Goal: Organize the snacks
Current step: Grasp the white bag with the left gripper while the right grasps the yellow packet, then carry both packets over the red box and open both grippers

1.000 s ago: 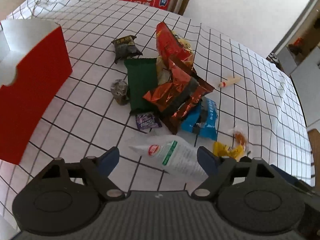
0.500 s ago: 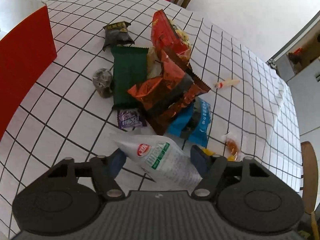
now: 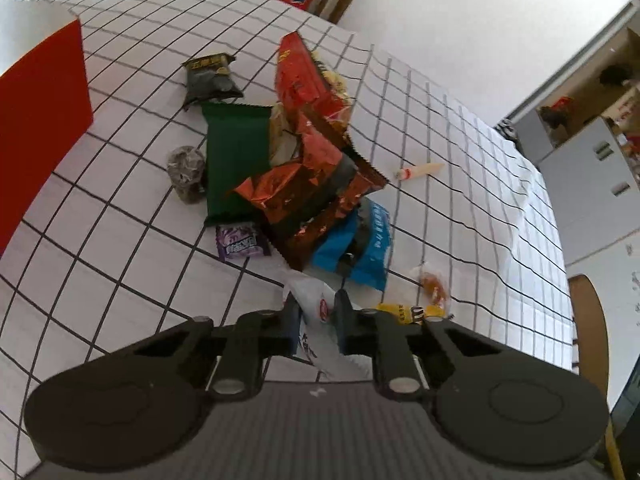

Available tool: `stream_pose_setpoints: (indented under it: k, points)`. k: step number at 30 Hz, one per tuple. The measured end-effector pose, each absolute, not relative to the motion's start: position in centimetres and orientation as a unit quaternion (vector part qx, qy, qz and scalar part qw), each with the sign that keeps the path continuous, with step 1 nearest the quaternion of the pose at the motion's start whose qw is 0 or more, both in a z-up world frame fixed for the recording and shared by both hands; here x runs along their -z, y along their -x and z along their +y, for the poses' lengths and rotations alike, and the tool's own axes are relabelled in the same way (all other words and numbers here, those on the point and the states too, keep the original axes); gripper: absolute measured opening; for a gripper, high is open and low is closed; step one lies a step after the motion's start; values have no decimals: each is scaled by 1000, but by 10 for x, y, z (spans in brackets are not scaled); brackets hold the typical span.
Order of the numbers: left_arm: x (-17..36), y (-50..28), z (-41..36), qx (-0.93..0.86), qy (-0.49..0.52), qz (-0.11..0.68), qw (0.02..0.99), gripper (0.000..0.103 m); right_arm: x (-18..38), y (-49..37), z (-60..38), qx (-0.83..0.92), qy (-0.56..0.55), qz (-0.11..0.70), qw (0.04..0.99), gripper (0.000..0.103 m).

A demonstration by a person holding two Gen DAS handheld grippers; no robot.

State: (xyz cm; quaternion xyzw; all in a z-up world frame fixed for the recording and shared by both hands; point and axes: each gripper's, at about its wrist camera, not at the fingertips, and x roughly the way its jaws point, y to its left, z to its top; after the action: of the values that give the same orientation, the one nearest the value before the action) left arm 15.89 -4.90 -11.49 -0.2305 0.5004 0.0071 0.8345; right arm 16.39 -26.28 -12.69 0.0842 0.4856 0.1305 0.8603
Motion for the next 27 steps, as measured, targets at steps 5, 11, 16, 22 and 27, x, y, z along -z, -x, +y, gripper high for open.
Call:
stream_pose_setpoints:
  k: [5, 11, 16, 22, 27]
  points:
    - [104, -148, -42, 18, 218, 494, 841, 12, 116, -150, -260, -127, -78, 477, 866, 19]
    - [83, -127, -22, 36, 207, 481, 851, 9, 93, -131, -245, -135, -64, 465, 873, 19]
    - [59, -109, 5, 37, 207, 460, 863, 9, 67, -115, -222, -157, -57, 449, 878, 19]
    - [22, -88, 40, 38, 208, 426, 880, 8, 40, -107, -190, -184, -52, 430, 882, 19]
    - [-6, -81, 73, 16, 211, 406, 889, 9, 18, -107, -158, -214, -47, 415, 883, 19]
